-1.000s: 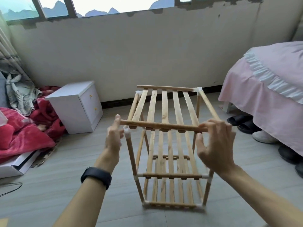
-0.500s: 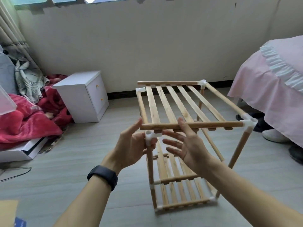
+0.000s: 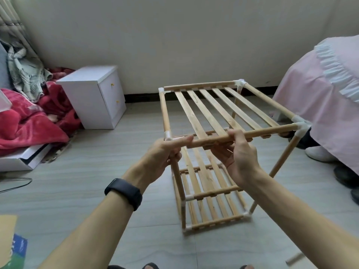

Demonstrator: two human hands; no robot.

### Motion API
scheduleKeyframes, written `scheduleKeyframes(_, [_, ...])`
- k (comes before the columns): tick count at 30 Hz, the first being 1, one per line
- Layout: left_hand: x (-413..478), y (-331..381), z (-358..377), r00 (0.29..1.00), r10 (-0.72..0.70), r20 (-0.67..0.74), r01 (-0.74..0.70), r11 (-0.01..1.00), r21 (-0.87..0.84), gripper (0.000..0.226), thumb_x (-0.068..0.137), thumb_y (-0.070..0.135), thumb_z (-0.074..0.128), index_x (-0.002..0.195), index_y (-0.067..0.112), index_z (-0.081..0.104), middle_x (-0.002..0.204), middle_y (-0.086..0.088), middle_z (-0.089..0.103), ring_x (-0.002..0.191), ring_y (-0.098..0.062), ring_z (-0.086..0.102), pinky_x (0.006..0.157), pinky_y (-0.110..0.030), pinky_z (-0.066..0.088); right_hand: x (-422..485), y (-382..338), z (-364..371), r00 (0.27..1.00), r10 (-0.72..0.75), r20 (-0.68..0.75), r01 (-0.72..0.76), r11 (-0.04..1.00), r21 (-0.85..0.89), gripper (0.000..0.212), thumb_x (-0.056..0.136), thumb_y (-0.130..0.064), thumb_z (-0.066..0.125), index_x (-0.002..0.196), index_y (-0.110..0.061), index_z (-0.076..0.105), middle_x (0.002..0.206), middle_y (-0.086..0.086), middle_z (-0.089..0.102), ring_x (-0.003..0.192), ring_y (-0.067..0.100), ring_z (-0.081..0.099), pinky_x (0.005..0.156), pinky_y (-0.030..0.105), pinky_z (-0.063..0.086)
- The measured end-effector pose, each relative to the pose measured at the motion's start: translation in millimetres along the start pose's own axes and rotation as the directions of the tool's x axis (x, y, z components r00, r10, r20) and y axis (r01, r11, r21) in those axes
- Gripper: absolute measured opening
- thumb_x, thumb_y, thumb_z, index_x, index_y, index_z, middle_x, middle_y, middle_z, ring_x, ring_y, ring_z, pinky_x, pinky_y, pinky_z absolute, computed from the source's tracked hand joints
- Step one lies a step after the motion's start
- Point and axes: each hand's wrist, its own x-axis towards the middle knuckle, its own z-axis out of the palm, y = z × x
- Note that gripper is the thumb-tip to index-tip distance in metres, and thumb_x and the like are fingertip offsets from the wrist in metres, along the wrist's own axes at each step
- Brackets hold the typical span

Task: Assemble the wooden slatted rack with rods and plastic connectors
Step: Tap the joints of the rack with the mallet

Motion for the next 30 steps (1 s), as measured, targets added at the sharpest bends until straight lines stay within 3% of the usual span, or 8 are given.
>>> scheduleKeyframes(4, [3.3, -7.7, 7.0, 0.997, 0.066, -0.05, -0.062, 0.995, 0.074, 0.055, 0.074, 0.055, 0.079, 0.095, 0.004, 0.075, 0.072, 0.001, 0.052, 0.069, -0.014, 0.049, 0.082, -0.037, 0.045, 1.4, -3.4, -8.5, 1.0, -0.014, 0.0, 0.014, 1.0, 0.021, 0.021, 0.103, -0.02, 0.055, 0.1, -0.001, 0.063, 0.088, 0.019, 0.074, 0.089, 0.034, 0.075, 0.079, 0.037, 0.061])
scheduleKeyframes(6, [3.8, -8.8, 8.6, 0.997, 0.07, -0.013, -0.069, 0.996, 0.058, 0.051, 0.079, 0.054, 0.071, 0.086, 0.004, 0.07, 0.067, 0.003, 0.047, 0.067, -0.012, 0.046, 0.081, -0.035, 0.041, 3.7, -6.6, -10.8, 1.0, -0.014, 0.007, 0.013, 0.999, 0.037, 0.022, 0.103, -0.02, 0.055, 0.101, 0.001, 0.061, 0.092, 0.022, 0.074, 0.092, 0.036, 0.075, 0.082, 0.039, 0.062])
scheduleKeyframes(9, [2.0, -6.2, 14.6, 0.996, 0.077, 0.041, -0.079, 0.995, 0.057, 0.037, 0.083, 0.052, 0.065, 0.062, 0.022, 0.068, 0.072, -0.003, 0.045, 0.066, -0.01, 0.044, 0.08, -0.033, 0.039, 9.5, -10.5, -10.8, 0.999, -0.032, -0.012, 0.033, 0.997, 0.07, 0.024, 0.104, -0.023, 0.054, 0.108, 0.001, 0.057, 0.103, 0.03, 0.072, 0.095, 0.039, 0.074, 0.087, 0.044, 0.061])
scheduleKeyframes(12, [0.6, -3.3, 22.4, 0.996, 0.083, 0.022, -0.084, 0.996, 0.031, 0.039, 0.086, 0.054, 0.057, 0.084, 0.019, 0.075, 0.066, -0.001, 0.04, 0.066, -0.013, 0.041, 0.077, -0.033, 0.036, 15.1, -11.2, -10.3, 0.999, -0.042, -0.022, 0.043, 0.996, 0.082, 0.029, 0.105, -0.023, 0.053, 0.116, 0.003, 0.055, 0.107, 0.034, 0.07, 0.095, 0.039, 0.074, 0.088, 0.046, 0.061])
scheduleKeyframes(15, [3.4, -4.4, 24.7, 0.997, 0.082, -0.014, -0.082, 0.995, -0.055, 0.053, 0.092, 0.056, 0.05, 0.107, 0.007, 0.064, 0.061, 0.006, 0.05, 0.063, -0.012, 0.042, 0.075, -0.034, 0.037, 18.0, -10.3, -12.0, 0.999, -0.037, -0.013, 0.038, 0.995, 0.097, 0.035, 0.105, -0.024, 0.053, 0.124, 0.005, 0.052, 0.109, 0.035, 0.069, 0.096, 0.04, 0.074, 0.086, 0.045, 0.061])
scheduleKeyframes(21, [6.8, -3.6, 34.3, 0.996, 0.079, -0.045, -0.084, 0.99, -0.117, 0.024, 0.102, 0.033, 0.049, 0.105, 0.01, 0.053, 0.064, 0.007, 0.057, 0.062, -0.011, 0.043, 0.071, -0.029, 0.041, 21.8, -14.5, -16.3, 0.999, -0.03, -0.017, 0.032, 0.993, 0.114, 0.032, 0.105, -0.025, 0.052, 0.117, 0.004, 0.054, 0.109, 0.034, 0.069, 0.098, 0.04, 0.073, 0.091, 0.05, 0.059])
scheduleKeyframes(27, [8.6, -6.1, 39.0, 0.997, 0.073, -0.025, -0.074, 0.995, -0.065, 0.05, 0.086, 0.051, 0.057, 0.109, 0.007, 0.057, 0.059, 0.011, 0.05, 0.065, -0.011, 0.045, 0.073, -0.028, 0.042, 23.3, -13.1, -16.8, 0.999, -0.032, -0.003, 0.033, 0.991, 0.128, 0.046, 0.104, -0.027, 0.053, 0.135, 0.007, 0.045, 0.111, 0.034, 0.069, 0.099, 0.041, 0.073, 0.083, 0.044, 0.062])
scheduleKeyframes(30, [10.2, -7.1, 42.2, 0.995, 0.07, -0.07, -0.073, 0.996, -0.047, 0.05, 0.094, 0.051, 0.057, 0.112, 0.005, 0.059, 0.059, 0.01, 0.049, 0.064, -0.011, 0.046, 0.072, -0.028, 0.043, 23.7, -12.2, -17.7, 0.999, -0.04, 0.006, 0.039, 0.989, 0.139, 0.047, 0.104, -0.027, 0.054, 0.135, 0.006, 0.044, 0.112, 0.034, 0.068, 0.099, 0.041, 0.073, 0.084, 0.045, 0.062])
